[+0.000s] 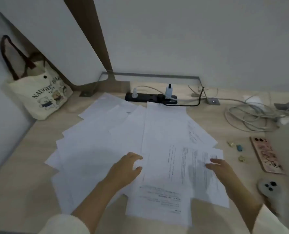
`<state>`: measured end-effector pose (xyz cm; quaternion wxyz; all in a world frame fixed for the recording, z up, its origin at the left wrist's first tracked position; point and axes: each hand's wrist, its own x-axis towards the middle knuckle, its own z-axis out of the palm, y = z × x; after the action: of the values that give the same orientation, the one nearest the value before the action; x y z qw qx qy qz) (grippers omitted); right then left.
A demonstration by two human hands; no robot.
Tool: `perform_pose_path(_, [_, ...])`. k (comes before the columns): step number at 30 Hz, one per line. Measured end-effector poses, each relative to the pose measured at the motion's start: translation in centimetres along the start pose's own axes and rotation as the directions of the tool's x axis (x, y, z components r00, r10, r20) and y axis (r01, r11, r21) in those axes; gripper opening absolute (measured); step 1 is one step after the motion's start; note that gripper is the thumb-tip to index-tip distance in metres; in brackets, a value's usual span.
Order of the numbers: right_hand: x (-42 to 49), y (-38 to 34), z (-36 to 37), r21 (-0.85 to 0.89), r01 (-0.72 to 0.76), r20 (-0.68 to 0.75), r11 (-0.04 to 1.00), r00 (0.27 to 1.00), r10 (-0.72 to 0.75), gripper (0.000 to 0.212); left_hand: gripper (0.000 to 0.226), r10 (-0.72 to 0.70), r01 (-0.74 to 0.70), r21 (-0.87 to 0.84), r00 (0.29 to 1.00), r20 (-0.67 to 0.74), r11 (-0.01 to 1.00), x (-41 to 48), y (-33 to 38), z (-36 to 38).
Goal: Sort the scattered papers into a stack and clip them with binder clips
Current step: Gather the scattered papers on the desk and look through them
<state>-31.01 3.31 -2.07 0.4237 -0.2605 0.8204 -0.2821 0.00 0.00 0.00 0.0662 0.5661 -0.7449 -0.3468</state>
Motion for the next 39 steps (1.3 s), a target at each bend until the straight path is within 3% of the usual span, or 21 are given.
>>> perform_pose_path(4, [0.6,5.2,-0.2,-0.062,-0.274,-0.312,0.960,0.919,0.242,0.062,0.057,0.027,-0.057,0.143,0.979,0.203,0.988,0.4,-1.1,4.4])
perform_pose_path(9, [1.4,7.4,-0.2,-0.056,-0.355,-0.369,0.933,0.876,0.311,0.058,0.068,0.066,-0.131,0.243,0.963,0.260,0.961,0.6,-1.1,8.7])
perform_pose_path(11, [1.5,8.3,0.2,0.074,-0.307,-0.296,0.949,0.902,0.315,0.052,0.069,0.049,-0.131,0.292,0.961,0.271,0.947,0.6,-1.0,9.3])
perform_pose_path(14, [0.6,7.8,0.4,0.133,-0.215,-0.163,0.968,0.958,0.235,0.037,0.068,0.049,-0.137,0.325,0.963,0.266,0.936,0.8,-0.8,9.3])
perform_pose_path(17, [-1.4,5.0,0.4,0.201,0.032,-0.107,0.979,0.994,-0.011,0.028,0.063,0.038,-0.111,0.303,0.970,0.238,0.946,0.6,-0.5,8.8])
perform_pose_path(21, [-3.8,-0.5,-1.2,0.110,0.321,0.070,0.941,0.942,-0.329,0.027,0.065,-0.016,-0.003,0.128,0.989,0.144,0.992,1.2,0.9,7.0])
perform_pose_path(23, [-5.0,-3.6,-2.2,0.161,0.361,0.202,0.919,0.899,-0.388,0.027,0.079,-0.012,0.010,-0.086,1.000,-0.020,0.996,2.1,2.1,4.9])
perform_pose_path(25, [-5.9,-6.3,-3.1,0.215,0.368,0.313,0.904,0.851,-0.421,0.027,0.097,0.021,-0.076,-0.256,0.977,-0.210,0.964,3.1,3.4,1.9])
perform_pose_path(27, [-6.4,-8.2,-3.6,0.294,0.347,0.374,0.891,0.816,-0.441,0.027,0.107,0.031,-0.125,-0.352,0.965,-0.261,0.928,3.7,4.5,-1.4])
perform_pose_path(29, [-5.8,-9.2,-3.1,0.353,0.323,0.398,0.878,0.797,-0.454,0.026,0.090,-0.008,-0.059,-0.518,0.992,-0.126,0.853,3.6,4.7,-4.0])
perform_pose_path(31, [-4.6,-9.8,-1.7,0.401,0.280,0.383,0.872,0.814,-0.438,0.026,0.046,-0.020,0.047,-0.654,0.999,0.048,0.755,3.3,3.7,-4.8])
perform_pose_path(33, [-3.1,-9.5,0.6,0.470,0.222,0.377,0.854,0.824,-0.422,0.025,0.019,-0.080,0.092,-0.669,0.996,0.049,0.737,2.7,2.0,-4.5])
perform_pose_path(35, [-1.6,-9.1,3.2,0.524,0.149,0.349,0.838,0.861,-0.371,0.053,0.018,-0.178,0.103,-0.671,0.983,-0.044,0.734,2.1,-0.5,-4.0])
perform_pose_path(37, [0.0,-8.2,6.2,0.344,0.196,0.281,0.918,0.912,-0.300,0.057,0.020,-0.308,0.145,-0.685,0.943,-0.122,0.714,1.5,-3.1,-3.9])
perform_pose_path(38, [0.8,-7.6,7.5,0.090,0.276,0.249,0.957,0.924,-0.290,0.057,0.022,-0.376,0.174,-0.699,0.915,-0.145,0.693,1.3,-4.3,-4.1])
perform_pose_path(39, [1.6,-6.9,8.7,-0.228,0.376,0.244,0.898,0.915,-0.321,0.063,0.025,-0.434,0.201,-0.714,0.887,-0.158,0.671,1.1,-5.5,-4.2])
